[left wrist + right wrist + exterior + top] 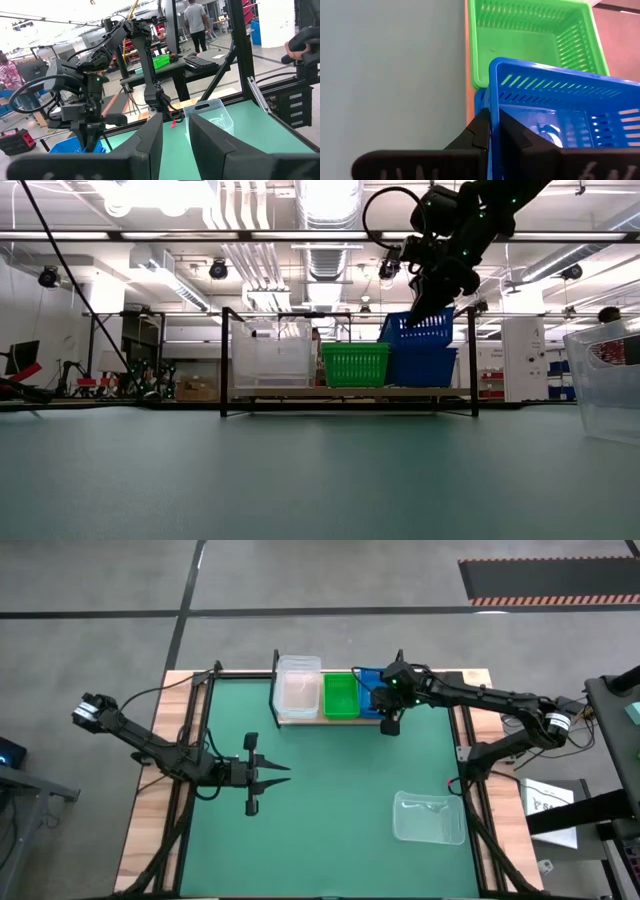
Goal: Stack baskets on shelf by color
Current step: Stack the blue bin on the blue bins on the shelf
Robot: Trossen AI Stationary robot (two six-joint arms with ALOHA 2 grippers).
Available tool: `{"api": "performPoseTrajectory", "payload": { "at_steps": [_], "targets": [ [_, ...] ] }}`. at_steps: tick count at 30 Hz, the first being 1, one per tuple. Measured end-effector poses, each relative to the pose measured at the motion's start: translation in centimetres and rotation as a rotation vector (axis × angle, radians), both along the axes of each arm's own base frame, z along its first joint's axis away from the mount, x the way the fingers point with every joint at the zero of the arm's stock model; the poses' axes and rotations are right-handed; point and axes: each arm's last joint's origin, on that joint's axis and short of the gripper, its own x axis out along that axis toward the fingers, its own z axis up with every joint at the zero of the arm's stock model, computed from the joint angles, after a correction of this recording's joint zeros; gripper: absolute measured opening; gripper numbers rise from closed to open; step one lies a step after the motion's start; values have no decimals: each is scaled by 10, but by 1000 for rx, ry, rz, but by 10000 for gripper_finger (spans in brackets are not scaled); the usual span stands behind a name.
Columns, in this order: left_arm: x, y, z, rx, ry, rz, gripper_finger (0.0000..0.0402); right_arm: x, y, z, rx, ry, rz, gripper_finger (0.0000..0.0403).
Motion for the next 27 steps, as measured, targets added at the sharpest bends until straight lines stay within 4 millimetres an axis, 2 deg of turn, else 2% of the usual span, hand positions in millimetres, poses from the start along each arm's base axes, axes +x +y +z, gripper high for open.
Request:
{"api": "performPoseTrajectory", "payload": {
  "at_steps": [15,27],
  "targets": [
    [0,0,0,-1,-3,0,79,0,0,-1,17,-3,-17,21],
    [0,0,0,-1,-2,0,79,0,-1,6,-14,2,-63,151]
  ]
}}
